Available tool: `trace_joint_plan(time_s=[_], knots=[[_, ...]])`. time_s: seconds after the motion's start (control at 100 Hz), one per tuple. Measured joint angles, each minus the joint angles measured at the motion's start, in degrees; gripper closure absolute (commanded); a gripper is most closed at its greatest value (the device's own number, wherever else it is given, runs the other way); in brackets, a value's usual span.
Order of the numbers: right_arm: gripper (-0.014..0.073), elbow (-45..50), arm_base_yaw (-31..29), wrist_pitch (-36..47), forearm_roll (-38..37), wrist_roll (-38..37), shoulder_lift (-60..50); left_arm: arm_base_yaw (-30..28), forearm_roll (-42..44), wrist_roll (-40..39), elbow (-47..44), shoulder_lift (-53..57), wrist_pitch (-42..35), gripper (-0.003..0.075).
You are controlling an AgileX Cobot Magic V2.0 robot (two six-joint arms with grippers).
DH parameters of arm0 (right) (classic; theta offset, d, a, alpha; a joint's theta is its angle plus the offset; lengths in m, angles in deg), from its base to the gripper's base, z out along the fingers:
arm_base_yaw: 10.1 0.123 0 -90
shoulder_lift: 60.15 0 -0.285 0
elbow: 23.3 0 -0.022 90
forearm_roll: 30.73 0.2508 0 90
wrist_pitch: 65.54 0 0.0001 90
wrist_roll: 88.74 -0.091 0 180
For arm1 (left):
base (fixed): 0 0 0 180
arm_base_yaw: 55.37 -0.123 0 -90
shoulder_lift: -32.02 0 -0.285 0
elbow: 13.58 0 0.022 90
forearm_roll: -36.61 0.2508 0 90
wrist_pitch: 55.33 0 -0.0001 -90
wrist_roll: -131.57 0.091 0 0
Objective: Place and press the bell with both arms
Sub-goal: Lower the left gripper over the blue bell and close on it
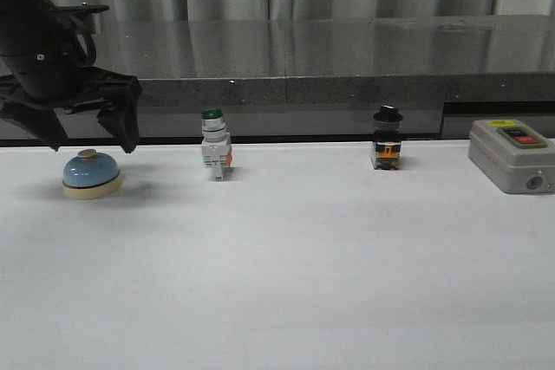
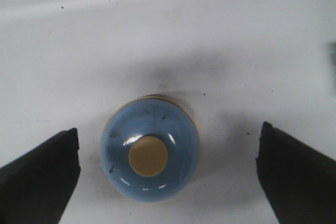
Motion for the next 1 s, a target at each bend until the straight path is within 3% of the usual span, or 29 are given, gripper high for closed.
trace_joint_plan(time_s=[1.0], knots=[[0.0654, 0.0, 0.0, 0.0, 0.0, 0.0, 0.0, 0.0, 0.4, 0.1, 0.3, -5.9, -1.5, 0.0083]])
